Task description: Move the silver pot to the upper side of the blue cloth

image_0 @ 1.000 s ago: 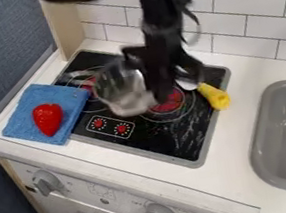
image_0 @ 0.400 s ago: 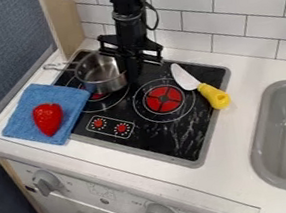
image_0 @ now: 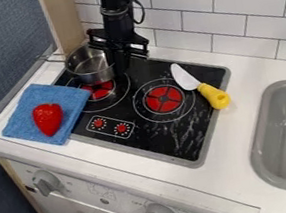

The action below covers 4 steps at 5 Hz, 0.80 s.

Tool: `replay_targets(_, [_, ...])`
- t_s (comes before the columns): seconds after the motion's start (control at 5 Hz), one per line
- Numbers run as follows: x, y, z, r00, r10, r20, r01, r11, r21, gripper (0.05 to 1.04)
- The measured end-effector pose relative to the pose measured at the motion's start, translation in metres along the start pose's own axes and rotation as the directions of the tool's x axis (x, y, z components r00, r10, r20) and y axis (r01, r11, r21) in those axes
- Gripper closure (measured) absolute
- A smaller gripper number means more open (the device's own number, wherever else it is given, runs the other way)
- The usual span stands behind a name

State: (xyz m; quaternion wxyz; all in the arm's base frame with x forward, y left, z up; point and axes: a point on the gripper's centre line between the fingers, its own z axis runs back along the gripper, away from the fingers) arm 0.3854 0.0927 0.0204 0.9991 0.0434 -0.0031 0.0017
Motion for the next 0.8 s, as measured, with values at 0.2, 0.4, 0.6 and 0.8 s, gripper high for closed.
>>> replay_targets(0.2, [-0.007,-0.004,-0.007,1.000,-0.006,0.001,0.006,1.000,-0.013,0.809])
replay_targets(0.4, [-0.010,-0.006,0.004,1.000,-0.019,0.012,0.018,1.000,0.012,0.532])
replay_targets(0.6, [-0.003,-0.007,0.042,0.993,-0.046,0.109,0.045,0.999,0.014,0.233])
replay_targets(0.8, [-0.011,-0.008,0.073,0.986,-0.063,0.153,0.062,0.998,0.014,0.070])
